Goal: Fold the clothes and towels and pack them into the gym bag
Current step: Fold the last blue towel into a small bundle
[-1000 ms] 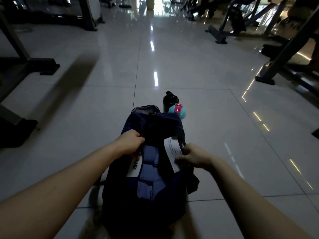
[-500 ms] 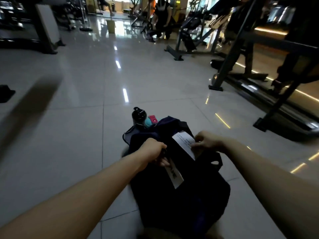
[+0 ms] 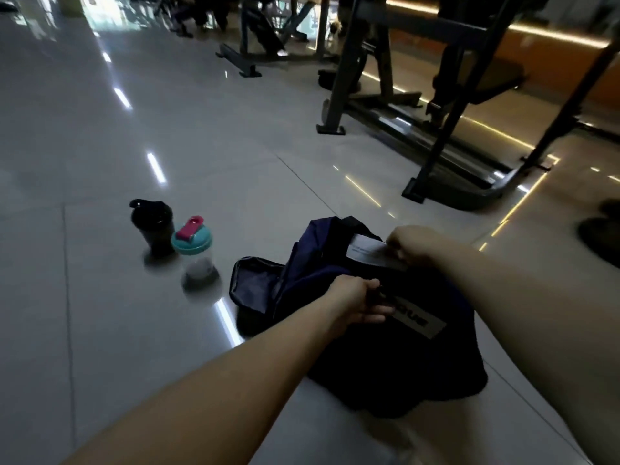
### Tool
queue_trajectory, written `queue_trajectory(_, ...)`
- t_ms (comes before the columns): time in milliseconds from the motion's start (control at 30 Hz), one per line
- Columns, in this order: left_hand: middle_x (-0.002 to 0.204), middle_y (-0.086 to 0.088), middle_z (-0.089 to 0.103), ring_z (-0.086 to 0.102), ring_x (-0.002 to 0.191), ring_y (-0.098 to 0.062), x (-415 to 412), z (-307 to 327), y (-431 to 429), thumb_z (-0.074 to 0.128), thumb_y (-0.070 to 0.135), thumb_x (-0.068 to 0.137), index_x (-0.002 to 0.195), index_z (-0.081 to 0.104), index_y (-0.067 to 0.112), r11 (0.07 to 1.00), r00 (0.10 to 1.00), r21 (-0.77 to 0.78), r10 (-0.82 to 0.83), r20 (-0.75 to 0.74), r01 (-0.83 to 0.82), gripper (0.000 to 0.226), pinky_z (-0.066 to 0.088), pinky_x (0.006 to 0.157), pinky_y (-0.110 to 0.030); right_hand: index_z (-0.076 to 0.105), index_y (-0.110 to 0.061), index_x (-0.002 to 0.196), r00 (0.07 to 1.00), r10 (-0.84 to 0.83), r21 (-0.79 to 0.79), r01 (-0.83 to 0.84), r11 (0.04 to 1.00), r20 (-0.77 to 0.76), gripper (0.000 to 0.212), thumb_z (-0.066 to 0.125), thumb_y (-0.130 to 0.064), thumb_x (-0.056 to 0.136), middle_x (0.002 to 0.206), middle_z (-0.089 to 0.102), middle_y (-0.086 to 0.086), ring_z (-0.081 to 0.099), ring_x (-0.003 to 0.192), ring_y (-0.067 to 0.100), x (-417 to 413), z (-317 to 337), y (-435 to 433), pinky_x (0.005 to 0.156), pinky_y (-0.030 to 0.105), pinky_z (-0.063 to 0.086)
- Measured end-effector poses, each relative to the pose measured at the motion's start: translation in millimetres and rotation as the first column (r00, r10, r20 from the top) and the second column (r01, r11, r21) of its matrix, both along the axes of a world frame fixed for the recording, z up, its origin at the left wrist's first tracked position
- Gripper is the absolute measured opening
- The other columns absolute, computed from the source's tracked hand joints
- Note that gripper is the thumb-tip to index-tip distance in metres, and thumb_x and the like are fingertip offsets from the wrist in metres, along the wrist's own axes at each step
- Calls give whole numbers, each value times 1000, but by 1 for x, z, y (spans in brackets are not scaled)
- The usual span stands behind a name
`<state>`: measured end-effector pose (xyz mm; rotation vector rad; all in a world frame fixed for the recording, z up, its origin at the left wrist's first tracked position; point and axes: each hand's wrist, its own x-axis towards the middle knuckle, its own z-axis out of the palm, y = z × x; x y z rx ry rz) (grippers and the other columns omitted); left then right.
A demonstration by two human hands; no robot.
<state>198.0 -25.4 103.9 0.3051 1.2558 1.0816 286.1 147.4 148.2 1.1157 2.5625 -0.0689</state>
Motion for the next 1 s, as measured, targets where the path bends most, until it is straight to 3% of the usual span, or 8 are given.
queue_trajectory(367,85,-5,72,66,69,-13,-13,-4,8,40,26,108,93,64,10,961,956,-142,-256,-143,236,32,48,58,-23,68,-18,110,996,-47,4,47,999,-78,21,54,-25,96,115,68,9,63,106,32,31,-37,4,85,36,46)
queue_trajectory(467,73,-8,67,59,52,-15,-50,-4,-7,54,18,101,87,67,6,987,903,-93,-154,-400,128,23,43,45,-20,68,-17,103,983,-113,-25,111,994,-145,18,54,-22,93,107,69,8,63,98,29,27,-30,-8,86,37,49)
queue_trajectory(533,67,-6,61,55,55,-20,-83,-16,-15,59,17,93,77,63,6,999,715,-43,-12,-699,-25,20,42,49,-23,67,-16,95,951,-142,-59,131,990,-274,15,54,-22,91,98,69,7,64,92,29,21,-25,-20,81,37,52)
queue_trajectory(600,81,-2,68,62,75,-23,-112,-32,-28,66,36,84,88,67,13,985,474,-33,52,-879,-170,24,48,66,-31,64,-15,87,915,-157,-147,109,983,-372,16,59,-30,90,87,67,5,63,83,25,12,-23,-38,72,35,50)
queue_trajectory(700,120,3,67,65,106,-20,-129,-67,-42,84,61,58,133,56,18,994,612,-91,-37,-790,-57,91,53,93,-37,55,-18,97,965,-121,-231,66,971,-235,29,70,-40,84,90,61,-1,61,85,22,1,-30,-65,74,36,52)
queue_trajectory(767,111,11,65,64,101,-12,-120,-78,-52,92,44,68,125,54,20,985,691,-116,-171,-703,125,72,52,88,-28,49,-16,108,992,-125,-204,117,972,-26,38,71,-36,83,99,60,0,61,92,25,1,-42,-79,80,38,53)
queue_trajectory(867,92,7,71,69,91,-18,-105,-95,-58,83,38,80,102,66,22,985,497,-109,-163,-852,138,32,56,82,-34,50,-17,108,983,-113,-146,135,980,145,20,60,-27,93,112,61,5,59,97,27,14,-61,-91,86,40,52)
queue_trajectory(1000,90,-6,72,68,91,-29,-70,-95,-58,67,29,91,93,71,16,997,467,-60,-78,-881,53,15,54,79,-35,56,-15,98,967,-190,-78,205,976,167,7,59,-19,93,87,57,-1,58,82,21,31,-51,-83,71,34,50)
